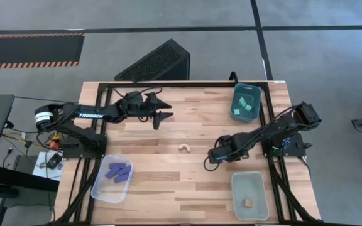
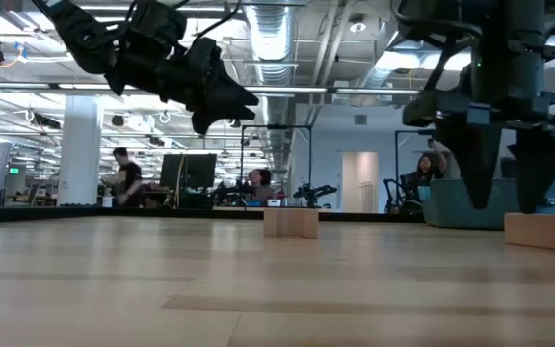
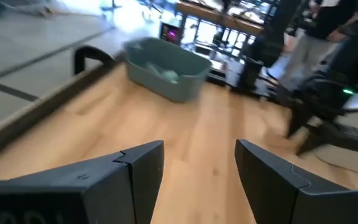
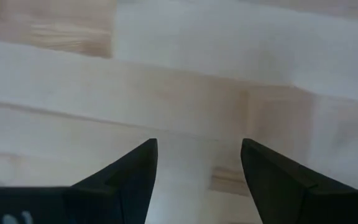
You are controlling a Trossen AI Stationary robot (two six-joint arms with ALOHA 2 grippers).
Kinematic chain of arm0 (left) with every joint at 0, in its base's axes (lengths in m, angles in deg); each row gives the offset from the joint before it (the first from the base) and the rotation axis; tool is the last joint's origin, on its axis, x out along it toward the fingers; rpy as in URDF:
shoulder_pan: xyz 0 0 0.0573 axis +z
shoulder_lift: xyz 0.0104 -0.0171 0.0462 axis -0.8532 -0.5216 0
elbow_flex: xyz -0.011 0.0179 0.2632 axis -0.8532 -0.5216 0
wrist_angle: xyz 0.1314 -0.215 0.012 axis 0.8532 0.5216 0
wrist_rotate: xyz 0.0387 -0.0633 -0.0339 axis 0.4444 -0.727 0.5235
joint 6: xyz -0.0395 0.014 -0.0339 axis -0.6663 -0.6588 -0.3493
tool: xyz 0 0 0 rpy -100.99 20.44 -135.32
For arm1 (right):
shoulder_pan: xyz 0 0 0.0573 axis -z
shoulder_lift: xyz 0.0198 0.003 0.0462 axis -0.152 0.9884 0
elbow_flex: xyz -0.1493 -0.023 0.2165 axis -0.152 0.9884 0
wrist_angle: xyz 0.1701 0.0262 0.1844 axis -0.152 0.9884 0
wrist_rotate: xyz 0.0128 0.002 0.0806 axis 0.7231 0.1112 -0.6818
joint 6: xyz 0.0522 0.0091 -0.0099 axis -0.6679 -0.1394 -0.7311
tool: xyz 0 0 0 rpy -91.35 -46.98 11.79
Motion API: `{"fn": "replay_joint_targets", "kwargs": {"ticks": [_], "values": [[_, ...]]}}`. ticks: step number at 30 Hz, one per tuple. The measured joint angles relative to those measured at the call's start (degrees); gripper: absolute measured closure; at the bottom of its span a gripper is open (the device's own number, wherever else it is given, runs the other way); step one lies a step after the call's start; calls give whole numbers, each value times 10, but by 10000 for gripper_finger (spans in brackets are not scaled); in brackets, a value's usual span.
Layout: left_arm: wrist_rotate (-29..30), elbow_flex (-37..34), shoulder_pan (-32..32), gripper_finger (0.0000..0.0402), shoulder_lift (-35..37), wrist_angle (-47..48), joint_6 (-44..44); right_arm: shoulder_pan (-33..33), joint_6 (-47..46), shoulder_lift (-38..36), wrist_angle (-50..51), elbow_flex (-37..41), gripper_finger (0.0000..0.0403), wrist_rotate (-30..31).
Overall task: Sort & place blocks by color
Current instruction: Put the bottom brown block into the gray bin
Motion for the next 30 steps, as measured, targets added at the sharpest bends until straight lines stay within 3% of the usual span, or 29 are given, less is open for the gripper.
{"fn": "replay_joint_targets", "kwargs": {"ticks": [17,30], "values": [[11,0,-14,214,-4,2,27,-48,-19,-2,130,2,148,19],[69,0,-14,214,-4,-30,62,-29,32,0,55,49,149,29]]}}
